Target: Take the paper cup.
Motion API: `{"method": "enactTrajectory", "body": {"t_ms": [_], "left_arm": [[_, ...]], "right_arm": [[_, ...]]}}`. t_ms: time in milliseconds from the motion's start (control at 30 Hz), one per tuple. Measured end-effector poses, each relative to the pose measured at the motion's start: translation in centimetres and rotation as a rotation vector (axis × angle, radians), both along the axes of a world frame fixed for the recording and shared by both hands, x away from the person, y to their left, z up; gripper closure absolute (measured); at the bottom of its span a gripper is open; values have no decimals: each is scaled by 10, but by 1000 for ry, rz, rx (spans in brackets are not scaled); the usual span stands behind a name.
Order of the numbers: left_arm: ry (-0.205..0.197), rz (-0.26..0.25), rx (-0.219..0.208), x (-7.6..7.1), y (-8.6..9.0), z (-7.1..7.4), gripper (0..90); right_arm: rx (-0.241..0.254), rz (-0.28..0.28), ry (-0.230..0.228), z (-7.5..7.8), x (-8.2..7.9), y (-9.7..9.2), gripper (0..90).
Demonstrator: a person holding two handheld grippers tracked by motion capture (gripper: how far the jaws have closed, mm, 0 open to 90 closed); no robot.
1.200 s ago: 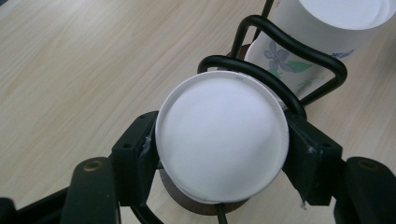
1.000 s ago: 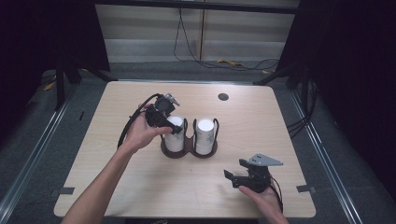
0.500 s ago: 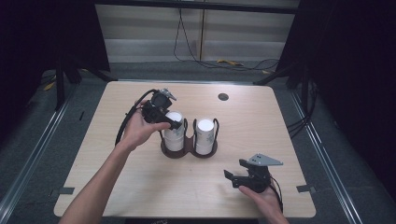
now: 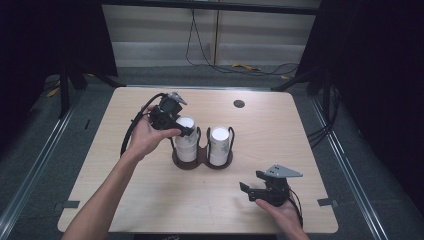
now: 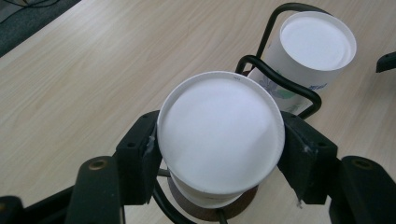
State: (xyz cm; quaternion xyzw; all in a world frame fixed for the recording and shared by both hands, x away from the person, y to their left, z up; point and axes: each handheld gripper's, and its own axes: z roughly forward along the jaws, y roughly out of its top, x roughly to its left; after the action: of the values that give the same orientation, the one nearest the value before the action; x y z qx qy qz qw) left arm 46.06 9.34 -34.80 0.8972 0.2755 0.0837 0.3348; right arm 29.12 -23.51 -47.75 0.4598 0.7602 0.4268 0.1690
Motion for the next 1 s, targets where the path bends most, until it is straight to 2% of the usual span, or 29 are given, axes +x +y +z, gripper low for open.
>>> {"method": "enactTrajectory", "body": {"t_ms": [300, 433, 500, 700, 767, 1000], "left_arm": [[-8, 7, -23, -1, 3, 3, 366], [-33, 20, -30, -3, 5, 6, 368], [-34, 22, -49, -4, 5, 7, 368], [-44, 29, -66, -5, 9, 11, 367], [-53, 38, -83, -5, 11, 13, 367], [-82, 42, -103, -8, 16, 20, 367]], "right_arm": [[-2, 1, 0, 0, 0, 0, 217], [-1, 1, 2, 0, 0, 0, 216], [2, -2, 1, 0, 0, 0, 214], [0, -1, 0, 0, 1, 0, 214], [0, 0, 2, 0, 0, 0, 214], [4, -5, 5, -1, 1, 0, 209]]}}
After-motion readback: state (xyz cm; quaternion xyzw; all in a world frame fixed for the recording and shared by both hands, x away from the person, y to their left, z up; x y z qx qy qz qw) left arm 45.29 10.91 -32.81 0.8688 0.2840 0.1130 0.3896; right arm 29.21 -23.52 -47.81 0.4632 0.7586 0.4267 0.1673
